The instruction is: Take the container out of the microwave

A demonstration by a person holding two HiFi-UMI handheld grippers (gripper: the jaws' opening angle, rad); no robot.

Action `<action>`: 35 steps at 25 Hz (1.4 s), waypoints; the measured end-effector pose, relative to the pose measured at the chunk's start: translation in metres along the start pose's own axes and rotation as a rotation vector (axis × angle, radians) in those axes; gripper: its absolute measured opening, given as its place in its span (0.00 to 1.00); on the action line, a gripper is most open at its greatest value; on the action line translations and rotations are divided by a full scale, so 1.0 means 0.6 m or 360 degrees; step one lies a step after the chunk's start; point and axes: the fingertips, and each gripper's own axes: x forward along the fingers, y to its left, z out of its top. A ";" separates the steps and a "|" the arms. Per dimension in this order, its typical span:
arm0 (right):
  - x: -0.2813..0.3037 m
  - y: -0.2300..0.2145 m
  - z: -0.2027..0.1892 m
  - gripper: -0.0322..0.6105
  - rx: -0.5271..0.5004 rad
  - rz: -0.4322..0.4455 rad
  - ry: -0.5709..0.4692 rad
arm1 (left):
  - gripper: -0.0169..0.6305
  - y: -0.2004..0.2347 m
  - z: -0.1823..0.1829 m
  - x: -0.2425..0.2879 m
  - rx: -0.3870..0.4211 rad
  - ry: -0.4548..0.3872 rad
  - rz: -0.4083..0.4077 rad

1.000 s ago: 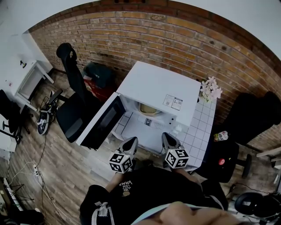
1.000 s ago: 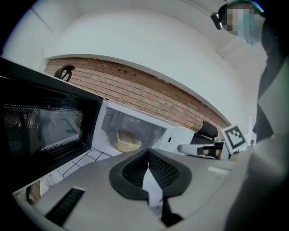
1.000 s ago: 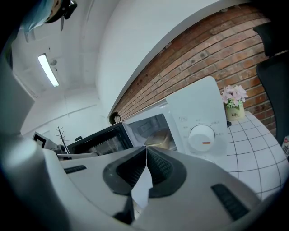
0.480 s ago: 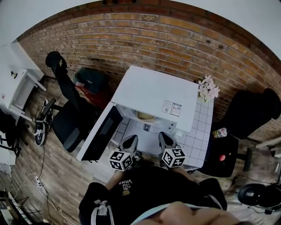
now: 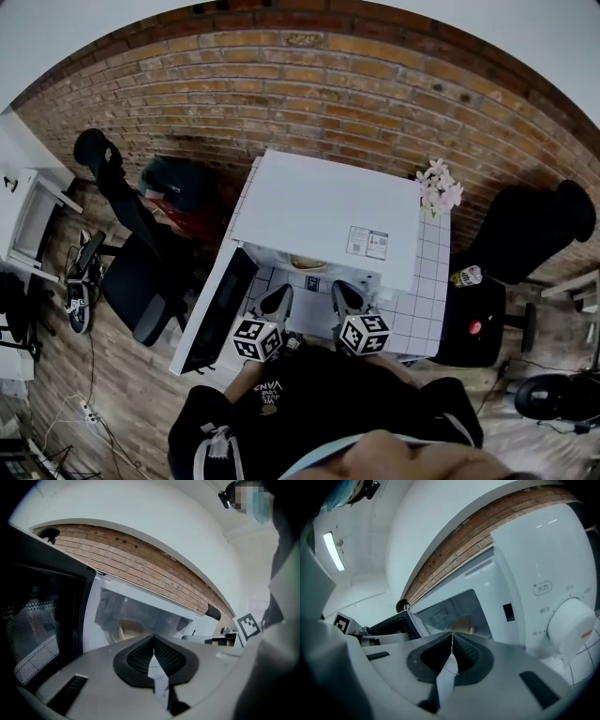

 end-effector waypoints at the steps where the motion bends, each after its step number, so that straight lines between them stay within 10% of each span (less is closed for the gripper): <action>1: 0.005 0.000 0.000 0.06 0.0002 -0.0006 -0.0001 | 0.05 0.004 0.001 0.005 0.0002 0.0004 -0.0007; 21: 0.074 -0.020 -0.014 0.06 0.0172 -0.0153 -0.0048 | 0.06 0.085 0.005 0.078 -0.0072 0.0051 -0.0027; 35: 0.131 -0.043 -0.014 0.40 0.0456 -0.0328 -0.0143 | 0.36 0.133 -0.003 0.132 -0.0196 0.0135 -0.0017</action>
